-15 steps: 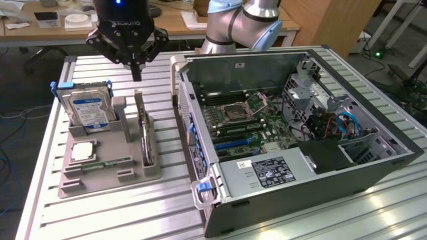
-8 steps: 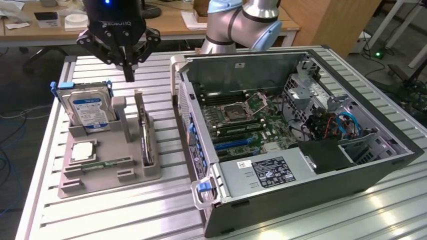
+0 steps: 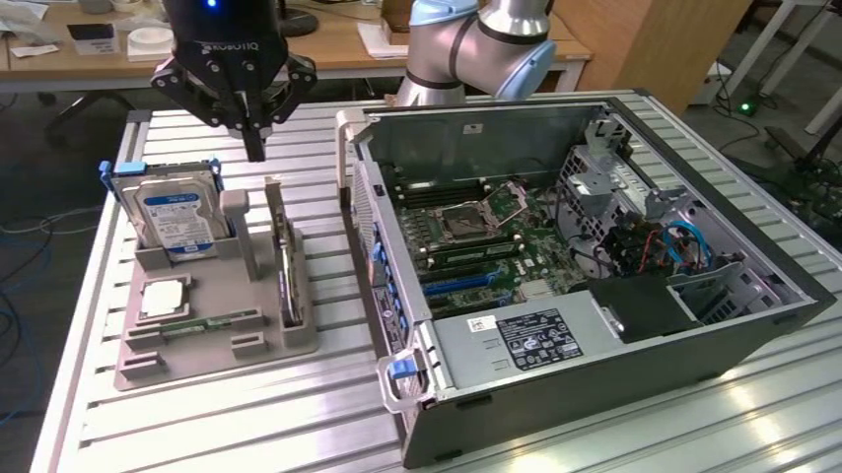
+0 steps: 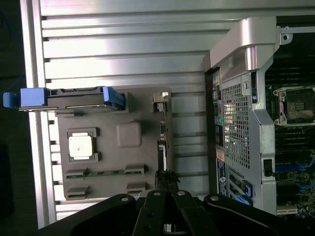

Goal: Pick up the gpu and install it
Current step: 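Pick up the gpu and move the gpu toward the slot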

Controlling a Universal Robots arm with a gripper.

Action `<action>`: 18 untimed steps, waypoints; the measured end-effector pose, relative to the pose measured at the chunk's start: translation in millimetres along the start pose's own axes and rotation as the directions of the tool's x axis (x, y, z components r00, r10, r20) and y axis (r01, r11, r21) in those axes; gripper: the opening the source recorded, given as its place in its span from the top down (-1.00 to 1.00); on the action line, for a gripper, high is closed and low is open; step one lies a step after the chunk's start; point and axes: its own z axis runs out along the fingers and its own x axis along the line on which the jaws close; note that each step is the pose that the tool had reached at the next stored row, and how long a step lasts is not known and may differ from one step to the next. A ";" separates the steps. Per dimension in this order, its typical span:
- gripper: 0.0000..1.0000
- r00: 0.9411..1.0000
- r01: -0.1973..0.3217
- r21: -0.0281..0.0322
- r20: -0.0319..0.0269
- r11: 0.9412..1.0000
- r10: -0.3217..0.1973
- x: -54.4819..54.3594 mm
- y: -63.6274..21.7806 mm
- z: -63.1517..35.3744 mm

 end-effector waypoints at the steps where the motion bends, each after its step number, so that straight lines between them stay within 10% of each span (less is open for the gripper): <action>1: 0.79 1.000 0.000 0.000 0.000 1.000 0.000 0.0 0.0 0.0; 8: 0.66 1.000 0.000 0.000 0.000 1.000 0.000 0.0 0.0 0.0; 18: -0.17 1.000 0.000 0.000 0.000 1.000 0.000 0.0 0.0 0.1</action>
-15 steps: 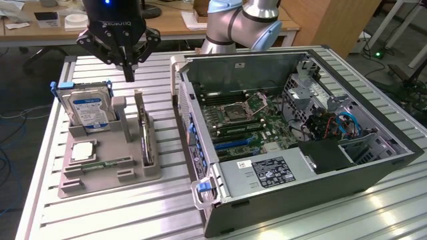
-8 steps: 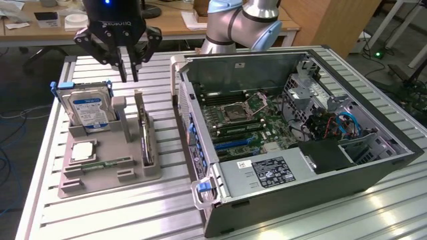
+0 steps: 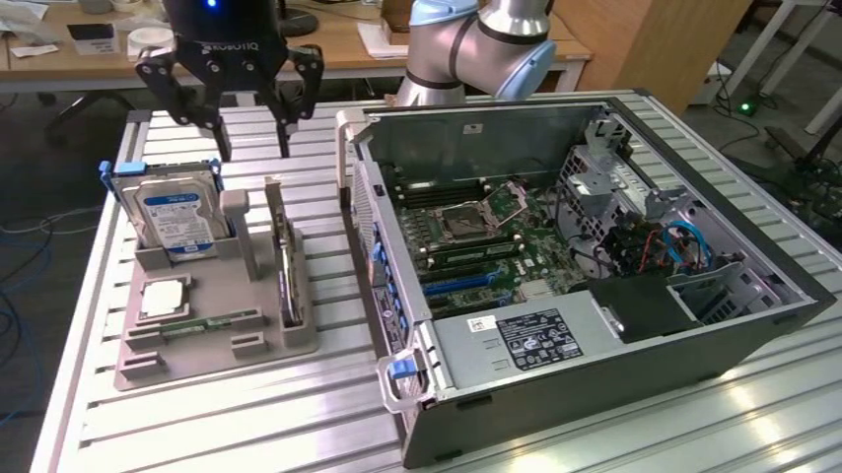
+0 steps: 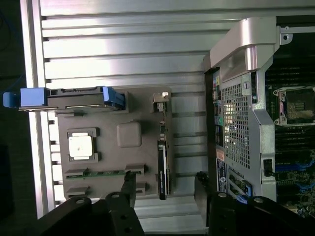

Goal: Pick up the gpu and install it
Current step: 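Pick up the gpu and move the gpu toward the slot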

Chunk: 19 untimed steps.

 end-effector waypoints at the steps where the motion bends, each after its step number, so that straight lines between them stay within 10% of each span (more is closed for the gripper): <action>1: -0.17 1.000 0.001 0.000 0.000 1.000 -0.001 0.0 0.0 0.5; 7: -0.29 1.000 0.018 0.004 -0.019 1.000 -0.018 -0.8 -0.4 5.2; 19: -0.29 0.996 0.082 0.003 -0.023 0.997 -0.082 -3.4 -5.0 16.1</action>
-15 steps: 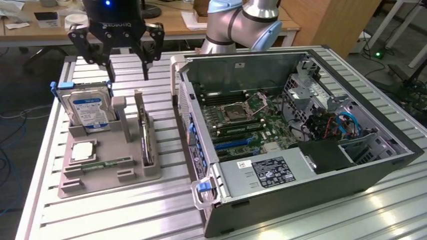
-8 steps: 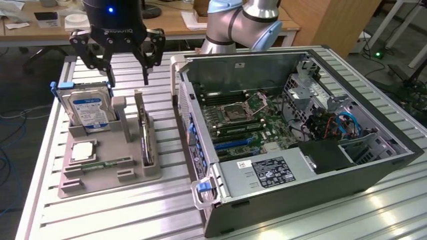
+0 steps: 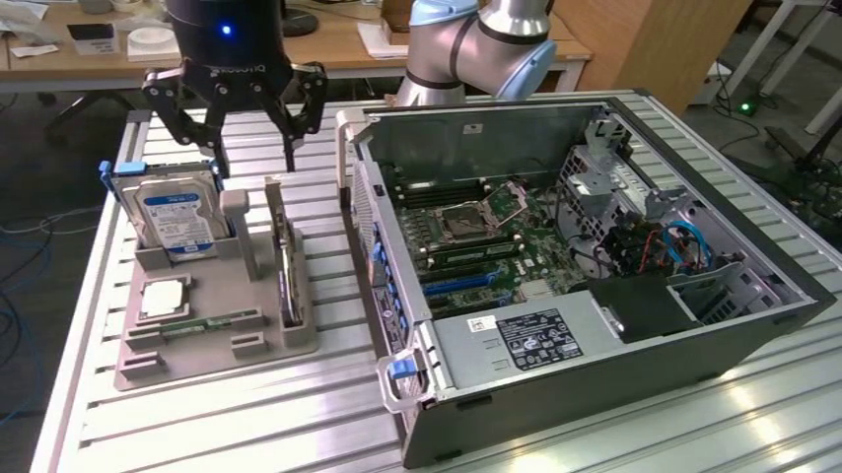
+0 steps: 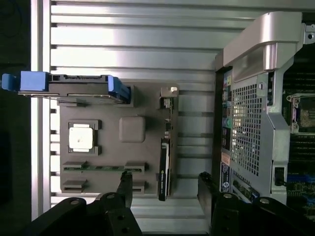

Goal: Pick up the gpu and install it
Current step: 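Pick up the gpu and move the gpu toward the slot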

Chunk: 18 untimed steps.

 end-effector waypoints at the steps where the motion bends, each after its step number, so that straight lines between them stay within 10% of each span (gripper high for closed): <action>1: -0.29 1.000 0.004 0.000 0.000 1.000 -0.004 -0.1 -0.1 1.3; 18: -0.29 0.998 0.060 0.000 0.001 0.998 -0.060 -1.0 -1.4 27.1</action>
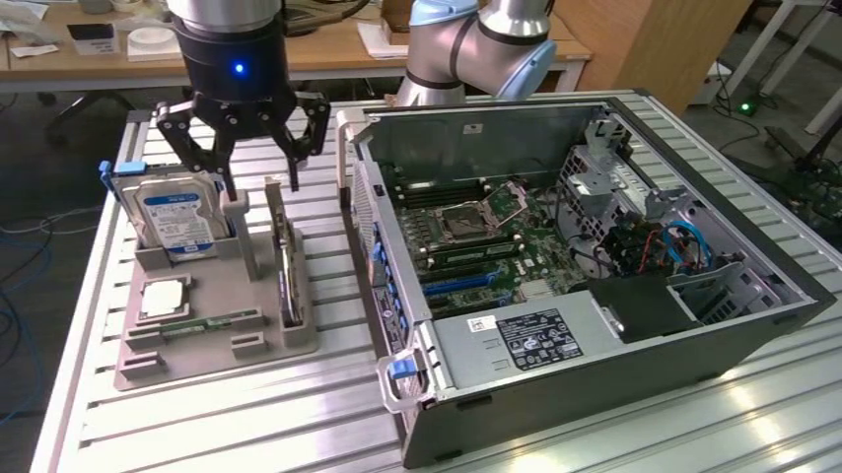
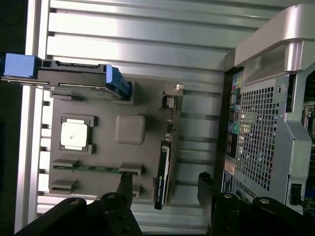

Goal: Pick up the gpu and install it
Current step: 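Pick up the gpu and move the gpu toward the slot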

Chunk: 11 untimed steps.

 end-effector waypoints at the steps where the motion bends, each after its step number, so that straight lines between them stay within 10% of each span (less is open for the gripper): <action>1: -0.29 1.000 0.000 0.000 0.000 1.000 0.000 0.0 -0.1 1.2; 11: -0.29 1.000 -0.018 0.000 0.005 1.000 0.018 0.5 -7.0 10.3</action>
